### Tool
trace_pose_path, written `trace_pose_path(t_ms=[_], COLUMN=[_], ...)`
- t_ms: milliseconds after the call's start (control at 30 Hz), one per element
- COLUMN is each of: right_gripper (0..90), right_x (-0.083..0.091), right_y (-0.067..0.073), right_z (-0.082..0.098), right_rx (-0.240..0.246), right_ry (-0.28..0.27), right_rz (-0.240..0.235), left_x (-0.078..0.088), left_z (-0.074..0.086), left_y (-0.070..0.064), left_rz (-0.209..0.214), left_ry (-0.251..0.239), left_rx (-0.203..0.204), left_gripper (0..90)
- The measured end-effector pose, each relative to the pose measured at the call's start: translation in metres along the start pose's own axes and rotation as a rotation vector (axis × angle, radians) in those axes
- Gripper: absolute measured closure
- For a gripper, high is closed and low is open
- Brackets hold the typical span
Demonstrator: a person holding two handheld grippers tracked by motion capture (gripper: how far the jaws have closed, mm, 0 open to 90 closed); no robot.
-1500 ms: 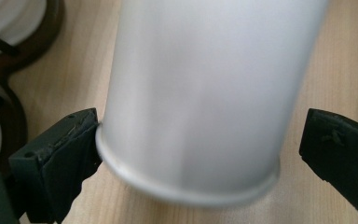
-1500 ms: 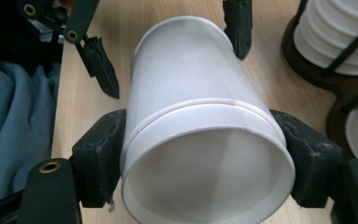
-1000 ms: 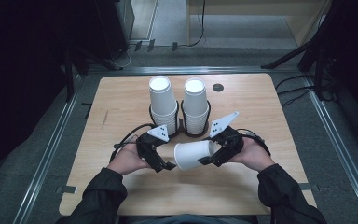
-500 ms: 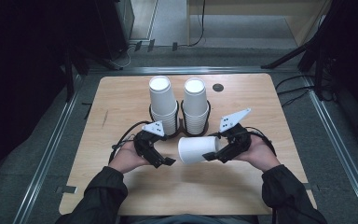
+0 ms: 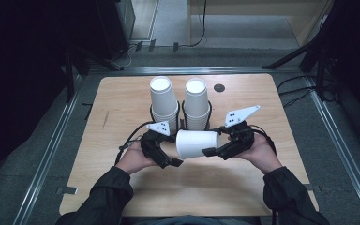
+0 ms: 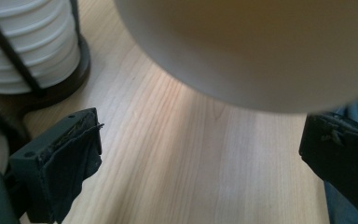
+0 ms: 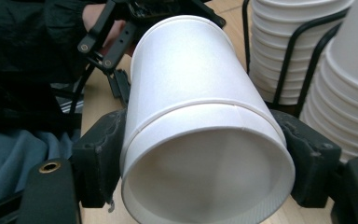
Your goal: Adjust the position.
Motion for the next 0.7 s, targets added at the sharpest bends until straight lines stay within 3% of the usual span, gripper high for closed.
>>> trace_pose_path(t_ms=[267,367,533,700], right_gripper=[24.5,24.5,24.6,24.9], right_x=[-0.011,-0.015,-0.018,-0.017], right_y=[0.007,0.008,0.008,0.007], right_z=[-0.008,-0.01,-0.011,-0.011], right_rx=[0.02,0.021,0.016,0.02], right_ry=[0.002,0.007,-0.009,-0.018], right_rz=[-0.029,-0.041,-0.065,-0.071], left_x=[-0.005,-0.004,0.0,0.004], left_z=[-0.008,-0.01,-0.01,-0.01], left_y=[-0.006,-0.011,-0.012,-0.012], left_rz=[0.047,0.027,0.042,0.054], left_ry=[-0.041,-0.067,-0.12,-0.106], left_rx=[-0.019,-0.046,-0.032,-0.034], left_gripper=[0.0,0.0,2.9,9.1])
Point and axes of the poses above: each handheld gripper's, and its own axes: x roughly backward along the jaws, z roughly out of its underside, y roughly to its left, the point moved 2 cm from there along -x, roughly forward along the jaws, and after that the axes turned 14 degrees about y, right-handed, at the moved point
